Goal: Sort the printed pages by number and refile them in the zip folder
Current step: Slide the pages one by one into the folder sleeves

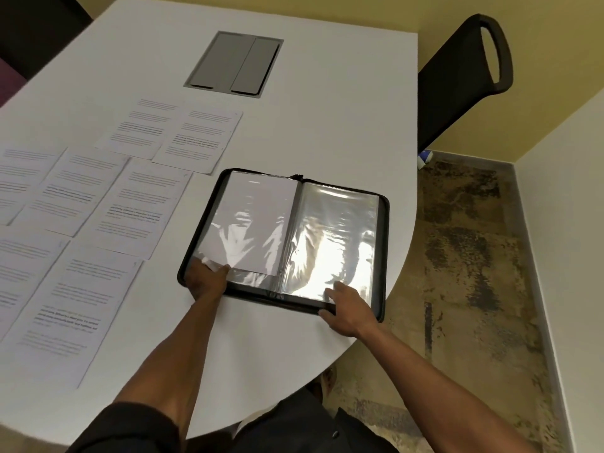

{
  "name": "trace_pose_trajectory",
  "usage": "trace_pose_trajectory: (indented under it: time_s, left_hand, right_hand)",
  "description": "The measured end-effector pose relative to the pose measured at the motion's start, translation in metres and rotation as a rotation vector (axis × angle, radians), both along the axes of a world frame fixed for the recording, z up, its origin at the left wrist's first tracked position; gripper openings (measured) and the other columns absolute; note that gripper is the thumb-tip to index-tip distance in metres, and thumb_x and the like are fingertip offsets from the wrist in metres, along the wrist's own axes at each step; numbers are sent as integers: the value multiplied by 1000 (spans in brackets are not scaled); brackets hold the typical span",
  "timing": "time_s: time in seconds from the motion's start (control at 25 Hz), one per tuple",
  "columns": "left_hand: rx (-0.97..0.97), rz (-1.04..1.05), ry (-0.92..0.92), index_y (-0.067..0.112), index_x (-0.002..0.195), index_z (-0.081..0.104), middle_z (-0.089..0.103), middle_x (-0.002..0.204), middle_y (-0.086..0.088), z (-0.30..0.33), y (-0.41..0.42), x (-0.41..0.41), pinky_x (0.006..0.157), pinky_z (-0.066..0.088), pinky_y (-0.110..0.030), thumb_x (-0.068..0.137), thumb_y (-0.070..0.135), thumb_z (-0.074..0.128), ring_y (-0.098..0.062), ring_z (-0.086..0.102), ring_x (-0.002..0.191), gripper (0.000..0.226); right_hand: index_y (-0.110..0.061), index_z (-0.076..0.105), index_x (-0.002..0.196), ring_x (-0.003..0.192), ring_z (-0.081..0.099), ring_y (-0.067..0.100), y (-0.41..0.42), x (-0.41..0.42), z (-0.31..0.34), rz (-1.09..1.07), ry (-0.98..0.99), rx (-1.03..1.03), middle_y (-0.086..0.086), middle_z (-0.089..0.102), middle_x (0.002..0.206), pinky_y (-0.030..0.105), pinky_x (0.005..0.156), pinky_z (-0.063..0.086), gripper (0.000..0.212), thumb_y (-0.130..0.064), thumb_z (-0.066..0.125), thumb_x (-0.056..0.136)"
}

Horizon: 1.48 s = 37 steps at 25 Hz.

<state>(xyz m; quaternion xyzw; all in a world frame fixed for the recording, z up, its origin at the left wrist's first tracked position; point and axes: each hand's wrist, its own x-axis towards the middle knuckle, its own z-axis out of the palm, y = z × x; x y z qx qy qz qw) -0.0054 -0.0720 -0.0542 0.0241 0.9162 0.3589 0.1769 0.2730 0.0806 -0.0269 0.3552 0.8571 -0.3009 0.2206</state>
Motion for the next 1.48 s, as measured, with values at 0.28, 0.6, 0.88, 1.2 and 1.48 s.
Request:
trace_pose_trajectory:
  time_s: [0.28,0.6,0.88,1.2,1.48]
  left_hand:
    - [-216,34,54,8,157,5,34,142,-23,5,-15,-9,101,44,-48,82,16,76,-43,50,121,103]
    - [-16,-113,170,19,157,20,41,141,-13,44,-56,-10,101,48,-45,84,15,74,-31,54,117,91]
    - [58,-109,247,18,155,27,47,132,-11,71,-111,-50,88,50,-32,84,13,76,-17,54,103,87]
    - [0,-225,228,22,155,29,48,133,-9,77,-191,-170,80,50,-28,85,18,75,-14,55,99,83]
    - [-40,-454,247,21,155,28,42,140,-10,76,-184,-298,88,54,-38,85,23,73,-26,57,114,84]
  right_hand:
    - [-16,46,141,139,36,31,-9,-10,4,54,-9,91,10,38,149,40,110,38,56,-50,50,97]
    - [-16,28,156,151,19,29,-30,-77,27,118,206,79,13,21,164,38,119,25,71,-47,53,97]
    - [-17,24,158,151,20,28,-66,-152,44,215,279,113,12,22,164,36,120,24,74,-47,54,97]
    - [-16,19,159,150,21,28,-121,-280,59,203,254,155,13,22,164,34,119,23,78,-47,55,97]
    - [-14,8,160,152,16,32,-130,-402,61,191,251,264,16,17,165,44,122,22,84,-52,50,98]
